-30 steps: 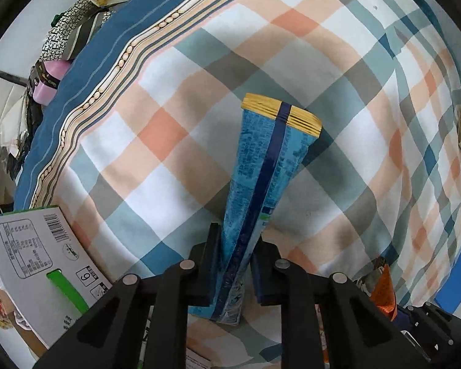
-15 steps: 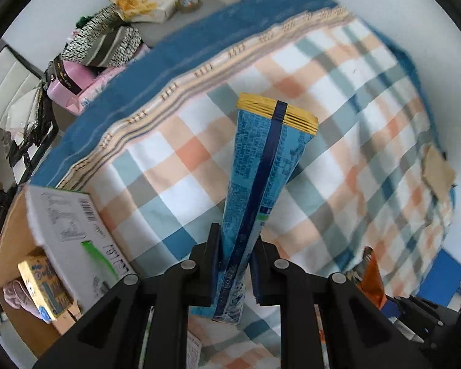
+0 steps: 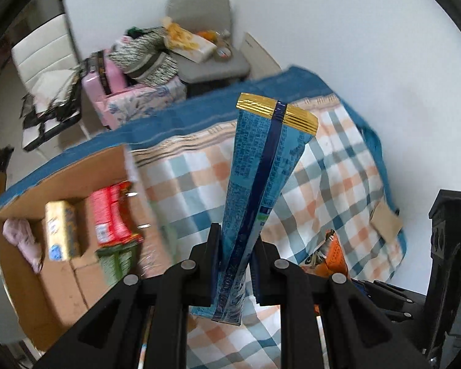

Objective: Organize soft objects
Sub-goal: 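Carry both items into the box and open both tools to release them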

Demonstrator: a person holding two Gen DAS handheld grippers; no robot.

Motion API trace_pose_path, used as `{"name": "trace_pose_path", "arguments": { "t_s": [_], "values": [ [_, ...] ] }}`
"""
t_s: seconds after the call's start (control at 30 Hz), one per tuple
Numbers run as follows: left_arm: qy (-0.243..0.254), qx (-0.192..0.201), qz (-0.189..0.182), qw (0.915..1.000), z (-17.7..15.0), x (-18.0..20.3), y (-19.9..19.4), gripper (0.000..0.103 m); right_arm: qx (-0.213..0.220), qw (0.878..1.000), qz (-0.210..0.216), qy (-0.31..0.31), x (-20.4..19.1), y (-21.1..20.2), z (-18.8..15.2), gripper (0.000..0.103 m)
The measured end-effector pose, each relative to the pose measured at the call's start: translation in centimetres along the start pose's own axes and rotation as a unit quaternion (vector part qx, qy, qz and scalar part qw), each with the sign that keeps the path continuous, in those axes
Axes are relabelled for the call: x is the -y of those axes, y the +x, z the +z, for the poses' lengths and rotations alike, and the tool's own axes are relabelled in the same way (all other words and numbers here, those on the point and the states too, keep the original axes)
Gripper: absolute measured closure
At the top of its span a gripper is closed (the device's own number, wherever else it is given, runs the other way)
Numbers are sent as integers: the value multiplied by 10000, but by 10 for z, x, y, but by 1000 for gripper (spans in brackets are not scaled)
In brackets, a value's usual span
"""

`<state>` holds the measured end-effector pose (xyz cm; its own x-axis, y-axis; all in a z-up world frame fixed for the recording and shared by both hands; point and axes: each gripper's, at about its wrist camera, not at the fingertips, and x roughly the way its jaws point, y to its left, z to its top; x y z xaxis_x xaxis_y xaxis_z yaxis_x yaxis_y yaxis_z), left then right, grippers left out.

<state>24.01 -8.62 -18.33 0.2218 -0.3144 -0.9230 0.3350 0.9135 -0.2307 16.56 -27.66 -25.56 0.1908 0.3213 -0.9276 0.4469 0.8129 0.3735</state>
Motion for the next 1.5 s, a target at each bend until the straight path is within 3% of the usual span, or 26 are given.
{"name": "trace_pose_path", "arguments": {
  "t_s": [0.2, 0.37, 0.53, 0.8, 1.13, 1.33, 1.5],
  "values": [
    [-543, 287, 232, 9978, -24, -60, -50, 89, 45, 9965, 218, -801, -78, -11, -17, 58],
    [-1137, 218, 566, 9917, -53, -127, -63, 89, -108, 9890, 274, -1453, -140, 4, -37, 58],
    [-1786, -124, 748, 9810, -86, -192, -48, 89, -348, 9787, 142, -2020, -197, 41, -60, 58],
    [-2596, -778, 552, 9610, -115, -271, 4, 89, -757, 9605, -393, -2649, -260, 118, -85, 58],
    [-2699, -1515, 571, 9492, -114, -302, 67, 89, -1233, 9471, -877, -2830, -274, 191, -83, 56],
    [-2701, -1554, 690, 9477, -114, -302, 67, 85, -1403, 9414, -975, -2909, -278, 205, -80, 53],
    [-2590, -1504, 838, 9504, -111, -295, 56, 81, -1451, 9389, -1059, -2935, -275, 209, -79, 45]
  ]
}}
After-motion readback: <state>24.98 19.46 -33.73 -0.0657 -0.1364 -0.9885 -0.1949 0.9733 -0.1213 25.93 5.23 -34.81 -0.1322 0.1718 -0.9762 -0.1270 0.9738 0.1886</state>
